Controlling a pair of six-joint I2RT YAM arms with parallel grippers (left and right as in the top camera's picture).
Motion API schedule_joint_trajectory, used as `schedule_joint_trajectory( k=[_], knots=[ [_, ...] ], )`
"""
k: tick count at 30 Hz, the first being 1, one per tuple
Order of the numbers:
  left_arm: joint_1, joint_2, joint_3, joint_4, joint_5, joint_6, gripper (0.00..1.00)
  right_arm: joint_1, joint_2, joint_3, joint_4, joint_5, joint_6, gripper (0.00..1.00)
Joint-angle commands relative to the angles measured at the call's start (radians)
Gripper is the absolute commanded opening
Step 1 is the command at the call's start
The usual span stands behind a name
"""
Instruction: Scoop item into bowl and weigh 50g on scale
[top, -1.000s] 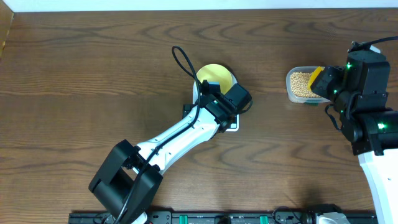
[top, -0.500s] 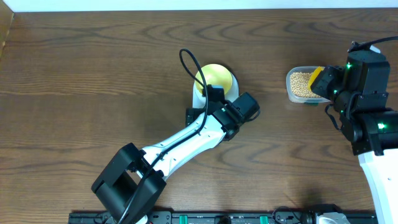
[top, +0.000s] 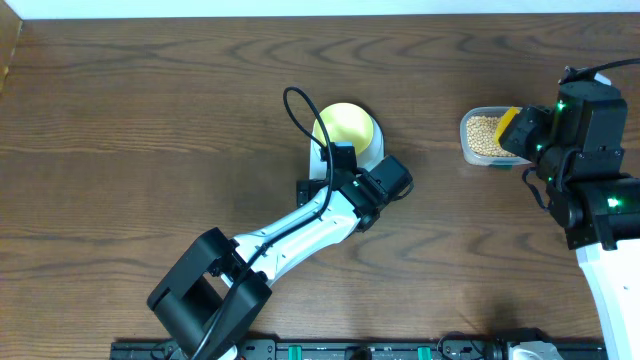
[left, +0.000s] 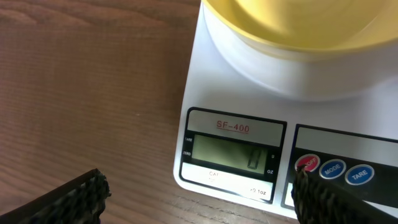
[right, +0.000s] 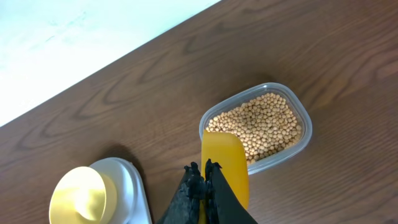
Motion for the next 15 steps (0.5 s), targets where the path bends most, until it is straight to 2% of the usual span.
schedule_joint_trajectory(
  k=[1,15],
  knots=[
    [0.000,0.020,-0.007,0.009,-0.027,-0.013,0.96,-0.005,-0.010,0.021,-0.004,-0.014,0.000,0.01],
    [0.000,0.078,-0.007,0.039,-0.027,-0.005,0.96,-0.005,-0.010,0.021,-0.004,-0.014,0.000,0.01]
  ],
)
